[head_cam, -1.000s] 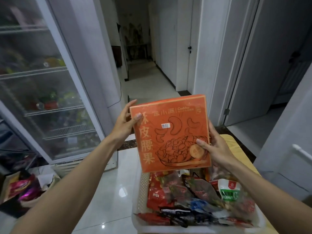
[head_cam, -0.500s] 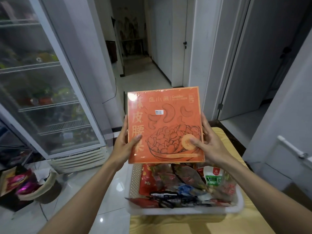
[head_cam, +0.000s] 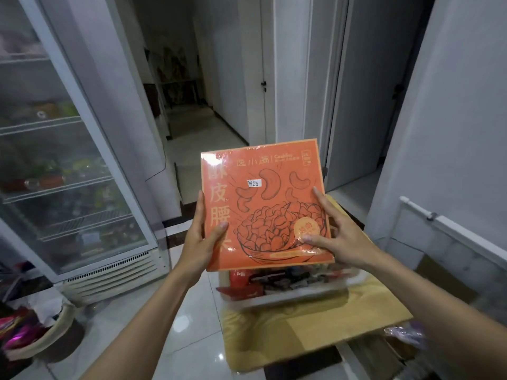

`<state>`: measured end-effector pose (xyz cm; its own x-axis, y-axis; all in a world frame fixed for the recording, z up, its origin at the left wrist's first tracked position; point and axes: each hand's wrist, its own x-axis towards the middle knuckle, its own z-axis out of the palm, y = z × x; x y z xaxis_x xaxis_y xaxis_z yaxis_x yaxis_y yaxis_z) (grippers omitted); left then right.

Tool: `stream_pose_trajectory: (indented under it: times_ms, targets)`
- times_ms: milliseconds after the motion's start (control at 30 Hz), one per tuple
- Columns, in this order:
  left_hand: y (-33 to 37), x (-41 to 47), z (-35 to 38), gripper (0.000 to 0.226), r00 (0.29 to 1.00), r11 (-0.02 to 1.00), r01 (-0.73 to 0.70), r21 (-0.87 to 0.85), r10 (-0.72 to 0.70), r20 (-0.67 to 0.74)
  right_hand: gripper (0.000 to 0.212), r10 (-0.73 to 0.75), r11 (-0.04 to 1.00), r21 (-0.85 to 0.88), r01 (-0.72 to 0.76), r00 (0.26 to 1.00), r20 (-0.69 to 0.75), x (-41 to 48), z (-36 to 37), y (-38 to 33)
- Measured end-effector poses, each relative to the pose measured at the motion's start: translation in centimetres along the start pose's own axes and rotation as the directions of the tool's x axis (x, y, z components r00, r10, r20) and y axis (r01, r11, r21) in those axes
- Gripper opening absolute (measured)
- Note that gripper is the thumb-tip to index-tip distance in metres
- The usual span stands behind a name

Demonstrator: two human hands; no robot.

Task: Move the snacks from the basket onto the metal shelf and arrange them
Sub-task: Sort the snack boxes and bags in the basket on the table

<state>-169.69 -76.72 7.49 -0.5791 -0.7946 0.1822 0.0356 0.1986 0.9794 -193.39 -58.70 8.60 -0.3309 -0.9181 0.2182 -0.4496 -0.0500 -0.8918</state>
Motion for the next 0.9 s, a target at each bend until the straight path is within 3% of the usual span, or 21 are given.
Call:
stream_pose_trajectory:
  times_ms: [267, 433, 900]
  targets:
    - [3.4, -6.5, 1.7, 0.100, 0.981, 0.996, -0.084, 0.007, 0.082, 0.173, 0.090, 0.026, 1.000, -0.014, -0.028, 0.993, -0.112, -11.1, -0.6, -4.1]
    - [7.7, -8.7, 5.8, 0.097, 0.944, 0.988, -0.154, -0.024, 0.154, 0.291, 0.095, 0.042, 0.992, -0.101, -0.071, 0.964, -0.263, -17.6, -3.9, -7.8]
    - [19.9, -20.4, 27.9, 0.099, 0.719, 0.919, -0.308, -0.244, 0.393, 0.573, 0.098, -0.013, 0.967, -0.211, -0.142, 0.801, -0.599, -42.4, -18.9, -17.0]
